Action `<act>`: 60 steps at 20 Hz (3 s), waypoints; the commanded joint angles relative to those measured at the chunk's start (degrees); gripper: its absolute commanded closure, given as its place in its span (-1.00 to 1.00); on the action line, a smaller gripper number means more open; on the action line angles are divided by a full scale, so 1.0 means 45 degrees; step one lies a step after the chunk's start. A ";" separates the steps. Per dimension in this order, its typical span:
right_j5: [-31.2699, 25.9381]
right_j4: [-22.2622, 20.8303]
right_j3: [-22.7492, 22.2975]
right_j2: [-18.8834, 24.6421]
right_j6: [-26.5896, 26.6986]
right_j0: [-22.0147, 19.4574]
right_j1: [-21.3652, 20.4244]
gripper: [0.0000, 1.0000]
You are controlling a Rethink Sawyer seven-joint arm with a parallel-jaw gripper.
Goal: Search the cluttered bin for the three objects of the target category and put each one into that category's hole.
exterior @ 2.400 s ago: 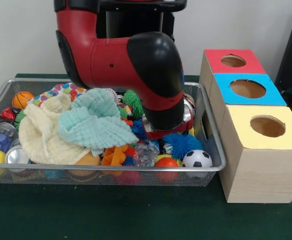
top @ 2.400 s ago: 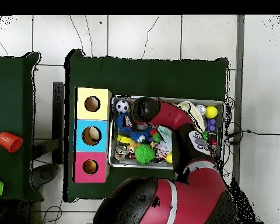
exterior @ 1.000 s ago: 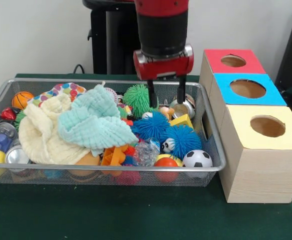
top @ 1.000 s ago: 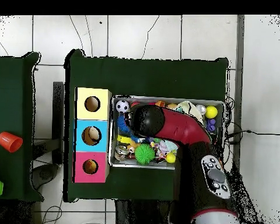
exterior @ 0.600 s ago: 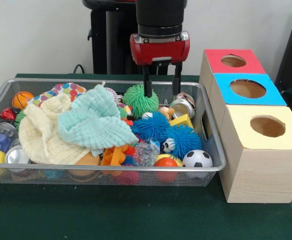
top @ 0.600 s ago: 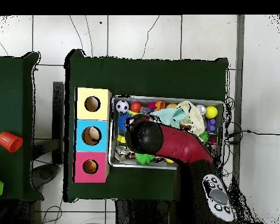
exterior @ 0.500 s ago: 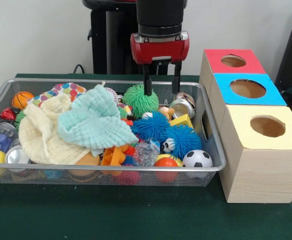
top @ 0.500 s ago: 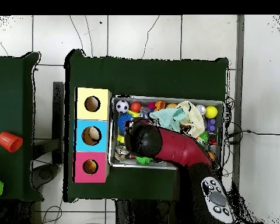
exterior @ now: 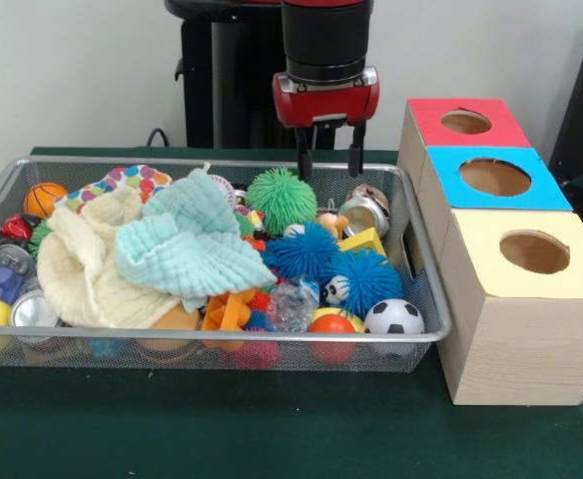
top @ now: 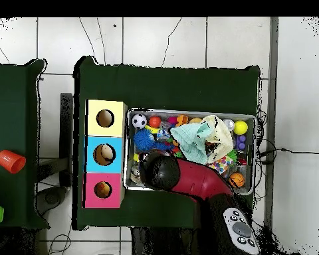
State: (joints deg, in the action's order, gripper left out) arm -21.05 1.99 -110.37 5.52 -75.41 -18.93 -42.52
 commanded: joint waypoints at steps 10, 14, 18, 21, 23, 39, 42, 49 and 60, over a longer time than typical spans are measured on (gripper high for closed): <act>0.2772 0.0411 -0.2192 0.0271 -0.3459 -0.0381 0.0503 -1.00; 0.3089 0.0456 -0.1896 0.0098 -0.3362 -0.0290 0.0985 -1.00; 0.3704 0.0374 -0.1555 0.0018 -0.3242 -0.0370 0.1844 -1.00; 0.4165 0.0344 -0.1119 -0.0343 -0.3195 -0.0257 0.2621 -1.00; 0.4653 0.0281 -0.0842 -0.0337 -0.3121 -0.0351 0.3266 -1.00; 0.6541 -0.0058 0.0339 -0.0067 -0.2542 -0.0960 0.5703 -1.00; 0.6450 -0.0098 0.0383 0.0011 -0.2466 -0.1010 0.5690 -1.00; 0.6625 -0.0273 0.0410 0.0368 -0.2543 -0.1272 0.5849 -1.00; 0.6401 -0.0642 0.0457 0.0683 -0.2520 -0.1628 0.5808 1.00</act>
State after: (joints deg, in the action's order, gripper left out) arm 3.48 -0.74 -115.97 6.28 -75.43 -23.32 -23.16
